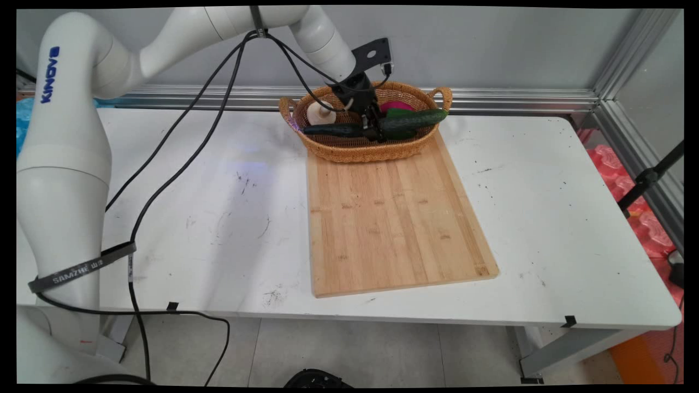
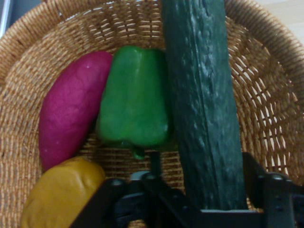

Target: Pick up the cucumber from the vegetable basket, then place the picked object on the cutting board

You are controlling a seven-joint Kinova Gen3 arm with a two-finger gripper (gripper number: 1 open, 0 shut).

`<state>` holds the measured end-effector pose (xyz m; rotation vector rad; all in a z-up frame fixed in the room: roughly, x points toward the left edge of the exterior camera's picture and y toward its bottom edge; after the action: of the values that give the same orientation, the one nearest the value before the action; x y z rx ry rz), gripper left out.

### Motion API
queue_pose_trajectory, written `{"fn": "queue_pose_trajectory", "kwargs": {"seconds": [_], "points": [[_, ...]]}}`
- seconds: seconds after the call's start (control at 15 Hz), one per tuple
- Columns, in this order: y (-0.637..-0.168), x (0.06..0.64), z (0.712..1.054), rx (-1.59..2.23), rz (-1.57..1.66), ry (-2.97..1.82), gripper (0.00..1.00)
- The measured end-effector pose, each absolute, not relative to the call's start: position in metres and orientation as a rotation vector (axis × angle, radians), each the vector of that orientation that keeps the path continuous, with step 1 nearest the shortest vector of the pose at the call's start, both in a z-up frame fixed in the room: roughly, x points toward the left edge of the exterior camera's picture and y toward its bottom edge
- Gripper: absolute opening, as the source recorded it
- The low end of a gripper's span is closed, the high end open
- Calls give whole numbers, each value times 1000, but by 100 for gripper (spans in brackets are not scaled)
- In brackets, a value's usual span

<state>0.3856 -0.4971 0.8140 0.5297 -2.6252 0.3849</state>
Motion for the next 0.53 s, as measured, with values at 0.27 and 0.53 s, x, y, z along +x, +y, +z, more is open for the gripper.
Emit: {"fn": "queue_pose_trajectory", "kwargs": {"seconds": [0.27,0.53], "points": [[-497,383,815,537,374,-2618,0],[-490,375,831,545,372,-2611,0]]}}
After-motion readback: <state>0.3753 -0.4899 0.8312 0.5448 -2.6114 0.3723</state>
